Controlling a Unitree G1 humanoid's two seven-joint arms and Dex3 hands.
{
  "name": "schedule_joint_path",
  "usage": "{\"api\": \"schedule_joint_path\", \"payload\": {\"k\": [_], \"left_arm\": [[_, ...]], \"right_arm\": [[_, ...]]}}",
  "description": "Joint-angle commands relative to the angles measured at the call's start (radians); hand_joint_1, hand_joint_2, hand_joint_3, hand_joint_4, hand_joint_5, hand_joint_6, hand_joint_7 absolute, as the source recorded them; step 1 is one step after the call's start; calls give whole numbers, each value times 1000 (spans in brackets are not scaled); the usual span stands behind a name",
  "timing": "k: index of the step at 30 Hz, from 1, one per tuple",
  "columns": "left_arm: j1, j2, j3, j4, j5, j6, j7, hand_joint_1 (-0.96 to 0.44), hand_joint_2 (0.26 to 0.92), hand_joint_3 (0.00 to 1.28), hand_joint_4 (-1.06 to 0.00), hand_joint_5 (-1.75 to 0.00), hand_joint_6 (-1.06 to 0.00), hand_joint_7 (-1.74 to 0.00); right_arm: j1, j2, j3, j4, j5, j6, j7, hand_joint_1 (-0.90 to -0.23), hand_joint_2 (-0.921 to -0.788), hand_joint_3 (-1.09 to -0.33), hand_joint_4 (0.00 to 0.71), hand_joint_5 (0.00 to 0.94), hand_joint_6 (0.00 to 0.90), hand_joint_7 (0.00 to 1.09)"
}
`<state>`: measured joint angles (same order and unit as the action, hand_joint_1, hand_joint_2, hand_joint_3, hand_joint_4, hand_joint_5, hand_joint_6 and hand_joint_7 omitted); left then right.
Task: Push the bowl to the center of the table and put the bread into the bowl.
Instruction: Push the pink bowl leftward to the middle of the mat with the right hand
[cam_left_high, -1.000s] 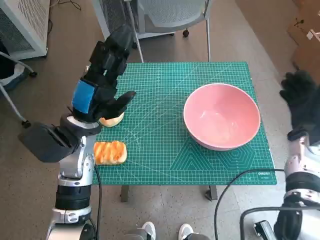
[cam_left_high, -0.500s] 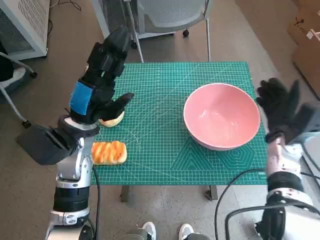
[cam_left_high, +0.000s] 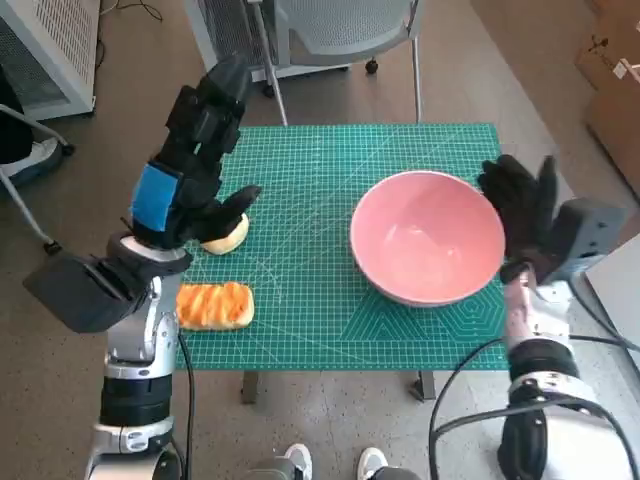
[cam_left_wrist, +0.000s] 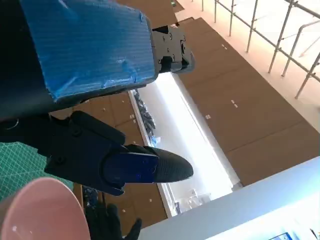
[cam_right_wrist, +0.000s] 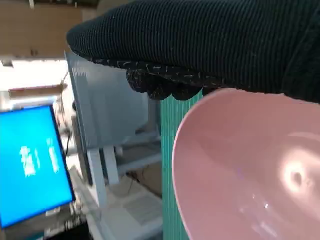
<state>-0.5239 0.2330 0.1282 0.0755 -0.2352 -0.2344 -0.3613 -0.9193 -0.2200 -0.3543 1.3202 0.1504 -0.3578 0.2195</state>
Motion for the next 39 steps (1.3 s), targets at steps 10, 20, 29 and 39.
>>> {"api": "schedule_joint_path", "payload": {"k": [10,20,29,39], "left_arm": [[34,20,13,-50,17,9,26,-573,914,323,-55,-12,1,-434],[52,21,14,-69,36,4,44,-589,918,314,-60,-14,1,-441],[66,21,18,-77,41,6,54,-598,921,304,-63,-16,1,-442],[86,22,21,-97,49,7,69,-613,921,297,-72,-20,1,-445]], "right_arm": [[-35,75,28,7,-30,9,-15,-560,-921,-867,348,11,445,7],[-73,122,27,6,-23,29,-19,-510,-921,-908,339,3,436,2],[-105,156,36,7,-28,42,-8,-528,-921,-923,311,0,436,3],[-125,168,63,9,-55,42,4,-545,-921,-904,298,2,436,3]]}}
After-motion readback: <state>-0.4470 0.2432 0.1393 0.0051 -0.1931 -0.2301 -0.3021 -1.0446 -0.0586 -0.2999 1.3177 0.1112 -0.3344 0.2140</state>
